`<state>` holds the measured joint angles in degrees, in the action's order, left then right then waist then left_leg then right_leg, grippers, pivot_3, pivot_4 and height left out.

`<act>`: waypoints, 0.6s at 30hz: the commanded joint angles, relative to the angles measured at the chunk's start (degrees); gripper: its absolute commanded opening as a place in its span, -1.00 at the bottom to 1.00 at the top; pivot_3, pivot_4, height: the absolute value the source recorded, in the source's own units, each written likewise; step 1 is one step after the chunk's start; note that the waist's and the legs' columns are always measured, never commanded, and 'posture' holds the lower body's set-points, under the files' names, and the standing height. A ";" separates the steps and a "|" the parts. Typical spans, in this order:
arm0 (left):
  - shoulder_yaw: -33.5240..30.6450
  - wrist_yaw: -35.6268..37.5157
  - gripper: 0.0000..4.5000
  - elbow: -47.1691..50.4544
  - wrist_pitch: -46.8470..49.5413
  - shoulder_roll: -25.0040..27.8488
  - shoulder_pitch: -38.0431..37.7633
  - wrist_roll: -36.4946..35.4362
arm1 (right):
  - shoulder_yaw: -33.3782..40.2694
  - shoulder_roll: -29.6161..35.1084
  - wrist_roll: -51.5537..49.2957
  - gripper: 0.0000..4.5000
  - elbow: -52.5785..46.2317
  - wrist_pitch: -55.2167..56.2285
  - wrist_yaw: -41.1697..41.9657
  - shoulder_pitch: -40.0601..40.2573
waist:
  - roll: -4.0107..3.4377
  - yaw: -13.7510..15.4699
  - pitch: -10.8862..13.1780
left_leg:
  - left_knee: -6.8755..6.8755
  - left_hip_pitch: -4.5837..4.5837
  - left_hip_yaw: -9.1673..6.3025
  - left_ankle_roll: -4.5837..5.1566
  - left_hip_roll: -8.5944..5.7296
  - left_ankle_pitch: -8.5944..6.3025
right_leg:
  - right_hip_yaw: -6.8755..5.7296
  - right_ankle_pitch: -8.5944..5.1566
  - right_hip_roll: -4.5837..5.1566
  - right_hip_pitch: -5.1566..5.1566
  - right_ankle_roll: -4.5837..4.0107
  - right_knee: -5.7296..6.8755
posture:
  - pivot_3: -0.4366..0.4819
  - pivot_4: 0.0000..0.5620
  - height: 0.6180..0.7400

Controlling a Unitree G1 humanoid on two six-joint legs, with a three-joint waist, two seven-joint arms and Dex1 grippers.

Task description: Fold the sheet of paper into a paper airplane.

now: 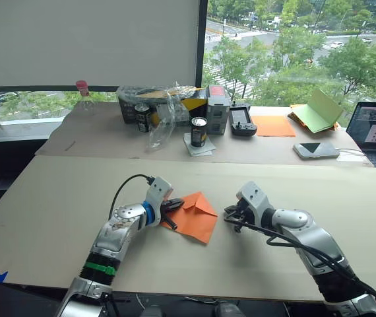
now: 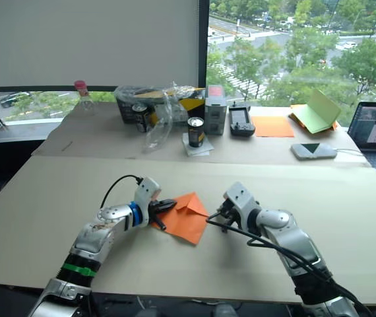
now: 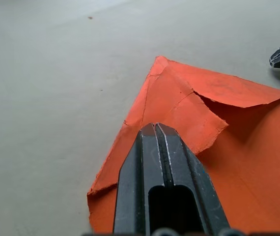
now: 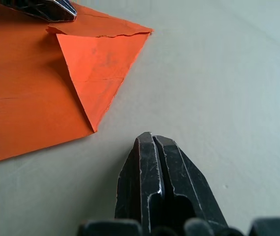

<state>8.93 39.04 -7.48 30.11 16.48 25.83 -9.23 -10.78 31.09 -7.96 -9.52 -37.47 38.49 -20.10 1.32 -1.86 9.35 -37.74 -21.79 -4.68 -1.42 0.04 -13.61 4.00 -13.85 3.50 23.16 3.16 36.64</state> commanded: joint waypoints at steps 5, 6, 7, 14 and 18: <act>-0.26 0.57 -0.99 -1.96 -1.43 -2.89 0.21 -1.70 | 0.19 -0.65 0.57 -1.00 0.28 2.92 0.33 -1.91 | 0.03 0.10 0.03 | 0.00 -0.11 0.00 0.00 0.00 0.00 | 0.01 0.03 0.01 0.10 -0.04 0.00 | -0.05 -0.47 0.87; -0.44 0.01 -0.99 -2.48 -1.00 -3.16 0.41 -1.62 | -0.11 -0.76 0.69 -1.00 0.44 2.69 0.38 -1.89 | 0.03 0.09 0.03 | 0.00 -0.11 -0.01 0.00 0.00 0.00 | 0.00 0.03 0.00 0.10 -0.04 0.00 | -0.05 -0.47 0.87; -0.36 0.00 -0.99 -2.89 -0.93 -3.21 0.54 -1.53 | -0.46 -0.81 0.90 -1.00 0.73 2.82 0.48 -1.71 | 0.03 0.09 0.03 | 0.00 -0.10 -0.01 0.00 0.00 0.00 | 0.00 0.02 0.00 0.10 -0.03 0.01 | -0.05 -0.47 0.87; -0.83 -1.89 -0.99 -4.33 0.53 -2.45 0.29 -0.65 | -5.32 0.67 3.85 -1.00 2.51 6.94 4.23 -2.89 | 0.03 -0.24 0.03 | 0.00 -0.06 -0.01 0.00 0.01 0.00 | 0.00 0.02 -0.01 0.07 -0.02 0.02 | -0.05 -0.47 0.87; -2.03 -2.84 -0.99 -4.86 0.94 -2.54 0.22 -1.34 | -10.06 1.90 7.43 -1.00 4.16 11.16 7.79 -5.40 | 0.03 -0.72 0.02 | 0.00 0.08 0.01 0.00 0.01 0.00 | 0.01 0.01 -0.02 0.00 -0.01 0.06 | -0.05 -0.47 0.87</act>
<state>7.70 37.64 -10.41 29.43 13.40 26.69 -10.97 -18.95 32.66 -1.69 -5.52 -28.81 44.00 -24.55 1.35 -2.57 9.38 -37.74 -21.69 -4.68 -1.42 0.08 -13.61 4.01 -13.84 3.45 23.15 3.15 36.72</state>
